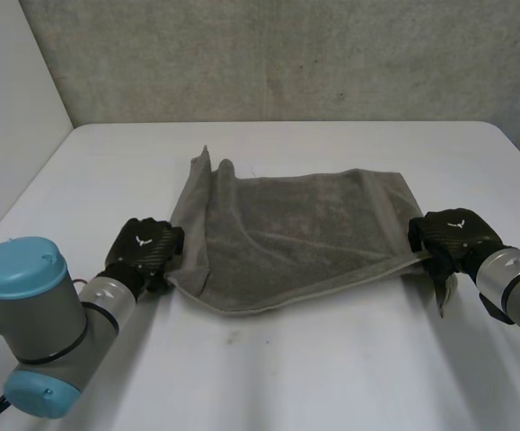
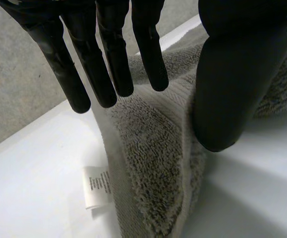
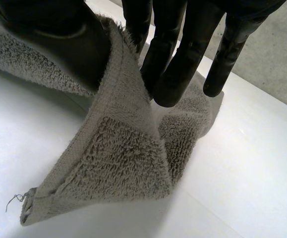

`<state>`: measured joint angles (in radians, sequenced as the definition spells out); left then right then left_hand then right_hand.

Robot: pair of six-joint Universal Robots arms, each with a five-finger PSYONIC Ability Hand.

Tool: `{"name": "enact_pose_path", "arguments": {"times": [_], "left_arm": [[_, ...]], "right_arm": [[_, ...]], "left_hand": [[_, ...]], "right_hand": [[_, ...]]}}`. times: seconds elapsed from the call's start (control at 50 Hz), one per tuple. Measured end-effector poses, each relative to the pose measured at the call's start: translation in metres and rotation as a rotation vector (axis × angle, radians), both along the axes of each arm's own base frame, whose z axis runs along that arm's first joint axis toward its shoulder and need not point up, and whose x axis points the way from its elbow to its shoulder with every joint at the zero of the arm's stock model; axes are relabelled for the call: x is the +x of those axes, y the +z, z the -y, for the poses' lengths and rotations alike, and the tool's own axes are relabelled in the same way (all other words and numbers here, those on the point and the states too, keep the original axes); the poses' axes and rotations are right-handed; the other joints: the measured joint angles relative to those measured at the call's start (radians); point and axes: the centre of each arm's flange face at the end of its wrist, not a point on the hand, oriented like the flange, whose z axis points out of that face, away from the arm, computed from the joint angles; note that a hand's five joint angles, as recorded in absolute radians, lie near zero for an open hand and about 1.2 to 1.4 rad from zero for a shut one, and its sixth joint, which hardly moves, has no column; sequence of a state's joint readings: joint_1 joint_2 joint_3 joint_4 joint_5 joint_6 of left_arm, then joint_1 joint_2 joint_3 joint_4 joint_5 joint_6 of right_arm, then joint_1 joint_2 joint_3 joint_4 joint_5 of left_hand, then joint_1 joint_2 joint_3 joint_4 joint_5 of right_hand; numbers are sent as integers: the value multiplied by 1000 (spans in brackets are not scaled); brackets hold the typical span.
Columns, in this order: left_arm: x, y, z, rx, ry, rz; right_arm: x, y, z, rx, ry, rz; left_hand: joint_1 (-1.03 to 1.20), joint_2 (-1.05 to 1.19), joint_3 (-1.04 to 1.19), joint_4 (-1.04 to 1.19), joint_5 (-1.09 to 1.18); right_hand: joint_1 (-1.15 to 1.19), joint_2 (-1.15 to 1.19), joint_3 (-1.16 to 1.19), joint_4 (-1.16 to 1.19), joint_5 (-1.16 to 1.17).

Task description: Fold the towel.

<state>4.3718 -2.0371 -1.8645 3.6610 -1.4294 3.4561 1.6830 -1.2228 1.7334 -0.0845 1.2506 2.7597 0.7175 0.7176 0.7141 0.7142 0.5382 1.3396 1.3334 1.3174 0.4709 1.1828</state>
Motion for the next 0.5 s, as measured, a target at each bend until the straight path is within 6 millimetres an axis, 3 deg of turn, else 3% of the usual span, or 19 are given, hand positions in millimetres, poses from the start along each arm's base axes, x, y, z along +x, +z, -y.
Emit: {"name": "enact_pose_path", "arguments": {"times": [0.1, 0.18, 0.26, 0.34, 0.4, 0.5], "left_arm": [[0, -5, 0, 18, 1, -2], [-1, -9, 1, 34, 7, -16], [0, -6, 5, 26, 19, -25], [7, 12, 11, -28, 54, -24], [19, 37, 13, -96, 97, -4], [37, 77, -2, -215, 136, 105]], "right_arm": [[0, 1, 0, -1, -5, 1], [-1, 2, 1, -8, -9, 1], [-1, 6, 2, -21, -11, -1], [-1, 16, 1, -53, -10, -5], [-1, 29, -1, -84, -7, -8], [-2, 52, -13, -122, 11, -37]], "left_hand": [[141, 143, 146, 147, 144], [402, 407, 409, 404, 401], [459, 476, 478, 479, 470], [469, 492, 494, 494, 482], [474, 497, 499, 501, 486], [476, 499, 501, 502, 491]], "right_hand": [[0, 0, 0, 0, 0], [0, 0, 0, 0, 0], [0, 0, 0, 0, 0], [0, 0, 0, 0, 0], [0, 0, 0, 0, 0], [0, 0, 0, 0, 0]]}}
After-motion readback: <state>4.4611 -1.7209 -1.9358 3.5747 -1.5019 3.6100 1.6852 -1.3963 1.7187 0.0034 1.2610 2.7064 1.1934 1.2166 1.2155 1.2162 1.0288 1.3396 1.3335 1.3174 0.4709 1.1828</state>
